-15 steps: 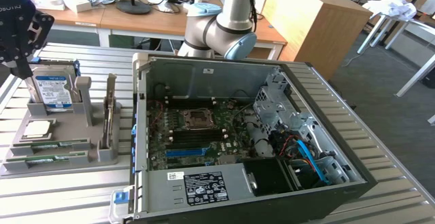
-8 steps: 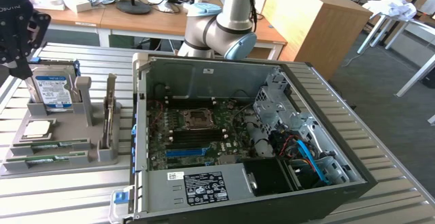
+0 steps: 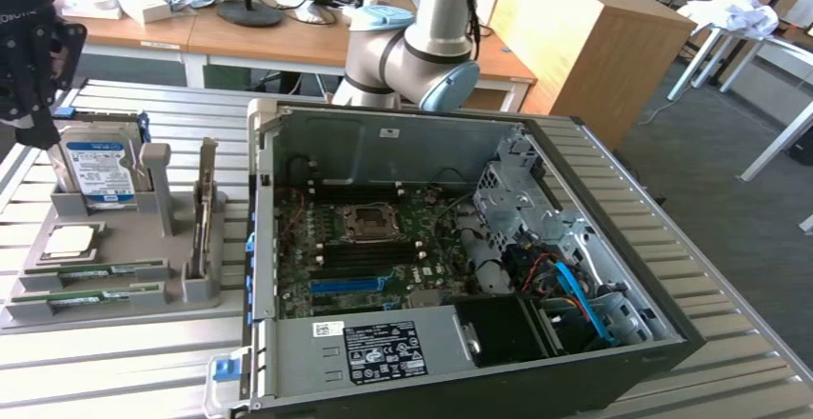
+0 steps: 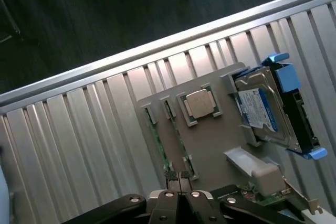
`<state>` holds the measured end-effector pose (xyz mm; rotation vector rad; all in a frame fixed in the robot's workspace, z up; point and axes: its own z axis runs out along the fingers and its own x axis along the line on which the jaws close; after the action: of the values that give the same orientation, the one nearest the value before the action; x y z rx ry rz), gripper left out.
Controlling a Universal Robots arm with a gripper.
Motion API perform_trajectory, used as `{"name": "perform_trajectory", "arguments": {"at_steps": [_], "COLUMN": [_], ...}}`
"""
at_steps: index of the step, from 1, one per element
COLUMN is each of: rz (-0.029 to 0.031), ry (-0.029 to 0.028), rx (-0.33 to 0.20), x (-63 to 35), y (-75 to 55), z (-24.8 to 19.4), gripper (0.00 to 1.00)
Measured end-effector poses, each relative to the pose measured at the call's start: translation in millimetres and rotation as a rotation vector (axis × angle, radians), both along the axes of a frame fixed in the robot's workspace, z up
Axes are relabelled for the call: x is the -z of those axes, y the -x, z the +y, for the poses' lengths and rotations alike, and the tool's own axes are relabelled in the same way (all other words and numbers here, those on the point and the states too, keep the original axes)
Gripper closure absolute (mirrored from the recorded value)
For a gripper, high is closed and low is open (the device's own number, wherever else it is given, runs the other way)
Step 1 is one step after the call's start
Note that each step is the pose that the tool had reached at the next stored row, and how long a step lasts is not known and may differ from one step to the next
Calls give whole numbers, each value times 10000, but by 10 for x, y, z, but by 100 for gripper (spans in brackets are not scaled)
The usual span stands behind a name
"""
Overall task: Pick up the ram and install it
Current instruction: 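Pick up the ram and move it above insertion slot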
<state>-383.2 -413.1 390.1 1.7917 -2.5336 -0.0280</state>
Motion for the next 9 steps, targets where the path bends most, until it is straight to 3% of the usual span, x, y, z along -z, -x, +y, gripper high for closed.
{"name": "perform_trajectory", "arguments": {"at_steps": [9], "rz": [22], "ry": [14], "rx": [-1636], "x": [4], "y": [0], "z": [0], "gripper": [90]}}
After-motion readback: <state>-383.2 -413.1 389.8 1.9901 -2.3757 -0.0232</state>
